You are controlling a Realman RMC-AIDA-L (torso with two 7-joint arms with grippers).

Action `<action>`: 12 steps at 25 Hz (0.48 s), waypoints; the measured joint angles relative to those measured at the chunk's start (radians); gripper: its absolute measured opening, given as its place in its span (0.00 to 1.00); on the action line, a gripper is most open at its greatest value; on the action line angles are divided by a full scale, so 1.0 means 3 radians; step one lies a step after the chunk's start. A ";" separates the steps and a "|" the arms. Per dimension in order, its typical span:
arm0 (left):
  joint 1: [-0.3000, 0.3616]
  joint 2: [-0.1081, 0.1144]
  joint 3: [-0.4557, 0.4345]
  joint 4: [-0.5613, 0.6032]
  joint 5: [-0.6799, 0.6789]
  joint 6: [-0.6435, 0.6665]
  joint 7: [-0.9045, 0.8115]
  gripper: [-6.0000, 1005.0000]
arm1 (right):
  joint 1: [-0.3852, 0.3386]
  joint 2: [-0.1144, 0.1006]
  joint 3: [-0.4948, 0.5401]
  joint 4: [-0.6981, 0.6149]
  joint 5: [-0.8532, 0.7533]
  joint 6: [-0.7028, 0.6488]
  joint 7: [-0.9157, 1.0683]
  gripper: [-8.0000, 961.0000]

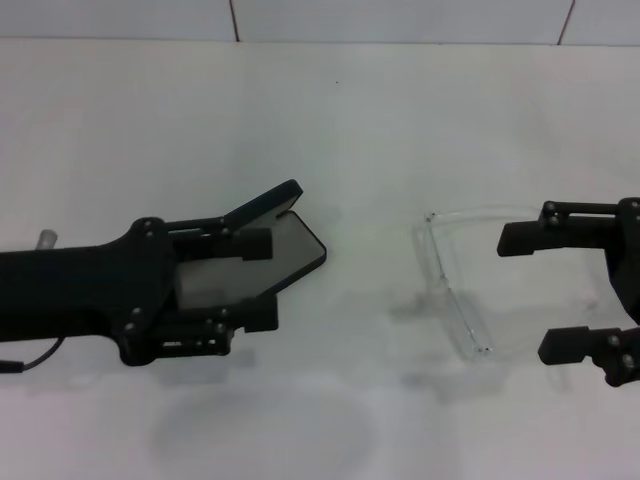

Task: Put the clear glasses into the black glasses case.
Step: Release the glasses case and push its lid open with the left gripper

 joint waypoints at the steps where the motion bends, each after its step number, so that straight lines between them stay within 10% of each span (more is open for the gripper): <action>1: 0.0021 -0.0001 -0.0001 0.0004 -0.0002 0.0001 0.0000 0.70 | 0.0013 0.0001 -0.0001 0.0000 0.0003 0.0001 0.0001 0.82; 12: 0.0069 -0.0024 0.0020 -0.0013 0.0010 0.0006 0.0001 0.69 | 0.0054 -0.0002 -0.0004 0.0002 -0.0008 0.0003 0.0001 0.82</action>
